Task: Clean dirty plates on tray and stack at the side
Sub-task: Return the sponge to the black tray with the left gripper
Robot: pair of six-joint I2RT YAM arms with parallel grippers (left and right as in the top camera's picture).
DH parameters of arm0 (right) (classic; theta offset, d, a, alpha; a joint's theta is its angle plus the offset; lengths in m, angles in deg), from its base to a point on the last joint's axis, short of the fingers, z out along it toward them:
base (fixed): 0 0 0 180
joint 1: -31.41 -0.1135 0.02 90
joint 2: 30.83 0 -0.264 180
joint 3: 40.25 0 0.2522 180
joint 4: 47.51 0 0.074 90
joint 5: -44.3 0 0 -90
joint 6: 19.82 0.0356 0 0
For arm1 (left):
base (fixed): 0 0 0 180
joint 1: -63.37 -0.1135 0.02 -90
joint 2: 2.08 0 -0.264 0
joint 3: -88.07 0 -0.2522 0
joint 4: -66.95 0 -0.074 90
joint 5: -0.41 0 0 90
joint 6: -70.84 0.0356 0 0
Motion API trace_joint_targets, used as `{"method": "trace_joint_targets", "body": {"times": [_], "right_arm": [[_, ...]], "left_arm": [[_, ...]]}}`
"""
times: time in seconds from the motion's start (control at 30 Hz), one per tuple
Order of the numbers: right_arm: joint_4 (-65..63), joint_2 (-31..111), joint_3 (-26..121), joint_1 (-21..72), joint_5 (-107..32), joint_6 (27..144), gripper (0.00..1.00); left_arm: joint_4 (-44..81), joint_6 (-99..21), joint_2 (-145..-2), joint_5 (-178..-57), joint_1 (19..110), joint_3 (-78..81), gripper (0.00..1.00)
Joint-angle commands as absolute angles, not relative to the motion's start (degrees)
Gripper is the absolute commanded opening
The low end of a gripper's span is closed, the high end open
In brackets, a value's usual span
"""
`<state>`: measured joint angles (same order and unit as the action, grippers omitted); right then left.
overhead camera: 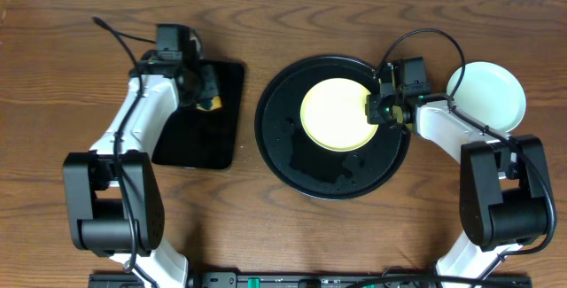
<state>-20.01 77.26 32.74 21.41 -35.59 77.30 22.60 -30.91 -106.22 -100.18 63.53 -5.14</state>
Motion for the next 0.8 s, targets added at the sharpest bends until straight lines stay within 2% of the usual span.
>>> {"method": "trace_joint_targets", "body": {"times": [0.0,0.07,0.1,0.13,0.2,0.23,0.37,0.6,0.67,0.7,0.77], "right_arm": [[-19.44,79.08,31.91,21.19,-37.25,77.41,0.31],[-19.44,79.08,31.91,21.19,-37.28,77.41,0.31],[-19.46,79.08,31.91,21.19,-37.25,77.41,0.31],[-19.46,79.08,31.91,21.19,-37.25,77.41,0.31],[-19.42,79.08,31.91,21.19,-37.28,77.41,0.39],[-19.44,79.08,31.91,21.19,-37.28,77.41,0.4],[-19.46,79.14,31.91,21.19,-37.28,77.39,0.41],[-20.16,81.09,31.91,21.19,-37.28,77.41,0.34],[-20.71,81.81,31.91,21.19,-37.25,77.41,0.19],[-20.77,81.79,31.91,21.22,-37.28,77.41,0.01],[-20.75,80.1,32.04,21.26,-37.32,77.39,0.01]], "left_arm": [[22.88,-29.23,-106.59,-95.74,62.33,-6.82,0.08],[23.52,-29.25,-108.54,-95.56,62.46,-6.93,0.11],[23.69,-29.25,-109.28,-95.59,62.62,-6.93,0.17],[23.89,-29.25,-110.31,-95.59,62.81,-6.93,0.34],[24.61,-29.27,-112.58,-96.07,63.25,-6.93,0.8],[25.02,-29.27,-113.46,-96.22,63.36,-6.93,0.84],[25.18,-29.27,-115.9,-96.18,63.45,-6.93,0.86],[25.2,-29.27,-116.21,-96.18,63.45,-6.93,0.87],[25.18,-29.25,-116.21,-96.18,63.45,-6.93,0.87],[25.18,-29.27,-116.21,-96.18,63.45,-6.93,0.87],[25.18,-29.27,-116.21,-96.18,63.45,-6.93,0.87]]}}
